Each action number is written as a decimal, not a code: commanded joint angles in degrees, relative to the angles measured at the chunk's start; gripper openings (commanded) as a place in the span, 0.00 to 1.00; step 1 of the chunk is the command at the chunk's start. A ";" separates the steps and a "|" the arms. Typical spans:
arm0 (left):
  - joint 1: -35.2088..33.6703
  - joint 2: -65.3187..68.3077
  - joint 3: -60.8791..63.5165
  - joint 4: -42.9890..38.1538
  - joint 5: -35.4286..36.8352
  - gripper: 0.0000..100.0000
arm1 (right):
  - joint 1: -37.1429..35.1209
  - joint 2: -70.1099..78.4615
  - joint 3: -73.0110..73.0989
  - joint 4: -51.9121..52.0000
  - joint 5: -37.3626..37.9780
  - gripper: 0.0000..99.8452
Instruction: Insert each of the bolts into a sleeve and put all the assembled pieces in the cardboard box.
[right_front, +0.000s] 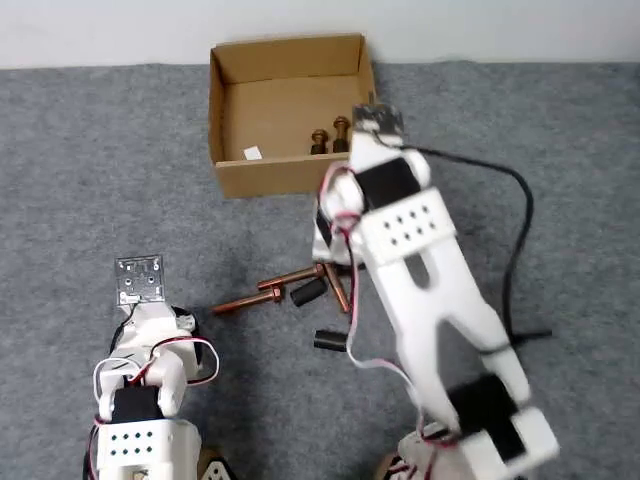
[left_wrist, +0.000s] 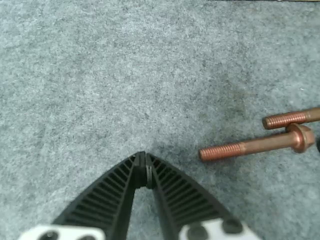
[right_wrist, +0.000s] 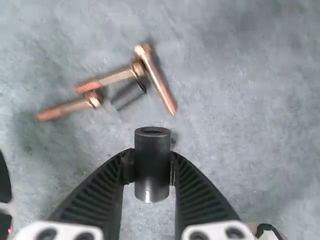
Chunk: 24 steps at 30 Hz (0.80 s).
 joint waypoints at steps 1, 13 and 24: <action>-0.18 -0.53 -0.48 -1.49 0.53 0.01 | 0.75 -12.88 12.04 -5.23 -0.97 0.01; -0.44 -0.53 -0.48 -2.81 0.26 0.01 | 13.67 -48.75 48.09 -21.76 2.64 0.01; 4.84 0.00 -11.30 12.48 0.53 0.01 | 24.57 -77.41 66.37 -19.56 10.64 0.01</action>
